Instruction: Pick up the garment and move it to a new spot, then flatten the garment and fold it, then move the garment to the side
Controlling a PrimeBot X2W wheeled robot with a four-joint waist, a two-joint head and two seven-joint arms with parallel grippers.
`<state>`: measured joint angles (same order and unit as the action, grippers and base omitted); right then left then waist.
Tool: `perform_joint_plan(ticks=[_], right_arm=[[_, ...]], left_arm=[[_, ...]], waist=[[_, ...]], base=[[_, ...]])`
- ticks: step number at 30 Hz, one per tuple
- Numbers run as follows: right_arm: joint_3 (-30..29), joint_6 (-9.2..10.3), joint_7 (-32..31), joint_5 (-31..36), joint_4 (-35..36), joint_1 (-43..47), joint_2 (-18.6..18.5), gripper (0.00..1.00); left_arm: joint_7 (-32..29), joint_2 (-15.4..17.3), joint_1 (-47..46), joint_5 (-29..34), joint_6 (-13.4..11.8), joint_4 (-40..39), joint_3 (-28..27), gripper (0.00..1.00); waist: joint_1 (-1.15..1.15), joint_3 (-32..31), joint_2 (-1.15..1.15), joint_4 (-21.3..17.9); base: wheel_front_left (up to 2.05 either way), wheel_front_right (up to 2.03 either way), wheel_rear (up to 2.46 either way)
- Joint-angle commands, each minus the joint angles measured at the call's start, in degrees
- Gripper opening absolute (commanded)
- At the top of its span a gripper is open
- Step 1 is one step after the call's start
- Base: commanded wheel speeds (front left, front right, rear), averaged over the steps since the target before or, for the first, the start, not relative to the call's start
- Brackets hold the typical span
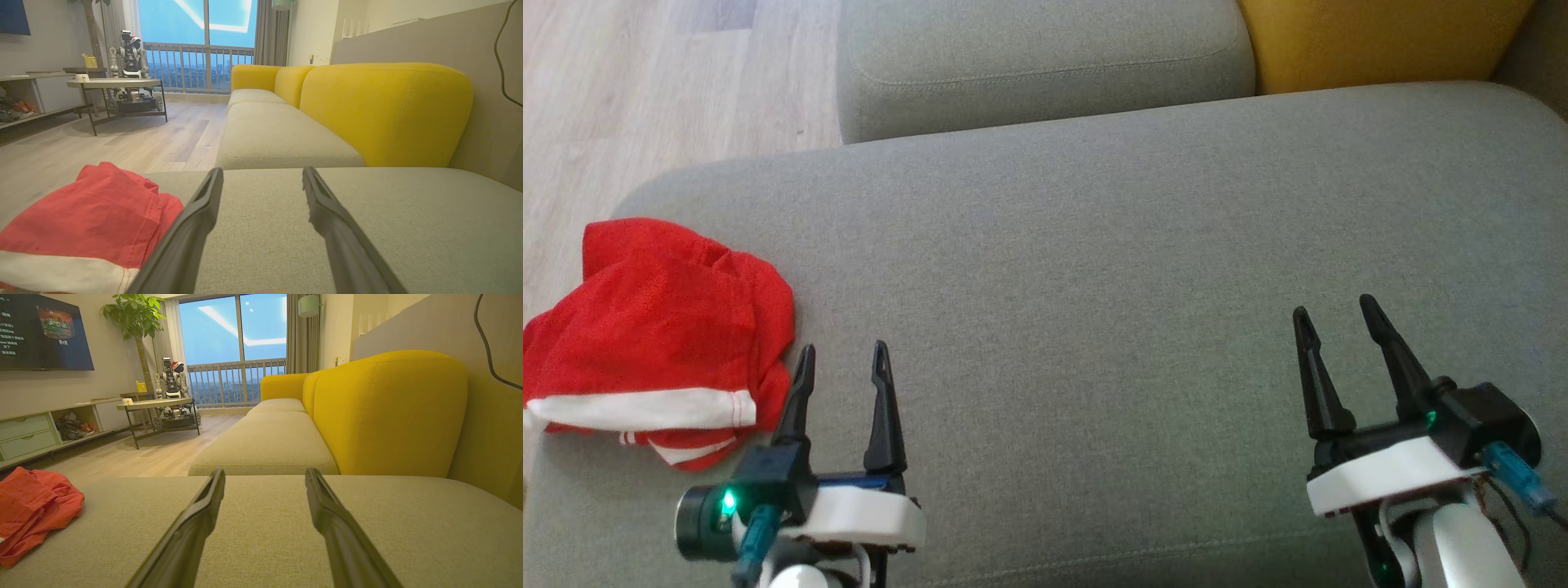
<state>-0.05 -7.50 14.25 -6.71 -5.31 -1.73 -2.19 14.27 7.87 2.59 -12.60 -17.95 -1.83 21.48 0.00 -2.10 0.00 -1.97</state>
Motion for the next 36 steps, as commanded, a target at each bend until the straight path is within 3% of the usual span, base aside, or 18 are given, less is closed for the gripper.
perform_joint_plan(ticks=[1,7,14,29,36], right_arm=[[1.43,0.01,0.74,-0.08,1.81,-1.92,-0.69,1.00],[1.60,0.01,0.74,-2.35,1.02,-1.99,-0.69,1.00],[1.81,0.01,0.74,-2.46,0.74,-2.08,-0.69,1.00],[1.50,0.01,0.74,-2.62,0.66,-2.11,-0.69,1.00],[1.81,0.01,0.74,-2.94,0.87,-1.67,-0.69,1.00]], left_arm=[[0.73,-0.46,-1.47,1.41,0.73,-1.49,-2.63,1.00],[0.73,-2.74,-0.80,2.57,4.98,0.67,-5.76,1.00],[0.73,-4.27,-0.62,3.58,7.91,1.59,-8.23,1.00],[0.73,-4.96,-0.52,4.64,10.13,2.62,-9.94,1.00],[0.73,-4.98,-0.83,4.42,10.14,3.06,-9.74,1.00]], waist=[[0.00,-0.05,0.00,0.00],[0.00,-0.06,0.00,0.02],[0.00,0.04,0.00,0.09],[0.00,0.06,0.00,0.22],[0.00,0.01,0.00,2.58]], base=[[0.00,0.00,0.00],[0.00,0.00,0.00],[0.00,0.00,0.00],[0.00,0.00,0.00],[0.00,0.00,0.00]])
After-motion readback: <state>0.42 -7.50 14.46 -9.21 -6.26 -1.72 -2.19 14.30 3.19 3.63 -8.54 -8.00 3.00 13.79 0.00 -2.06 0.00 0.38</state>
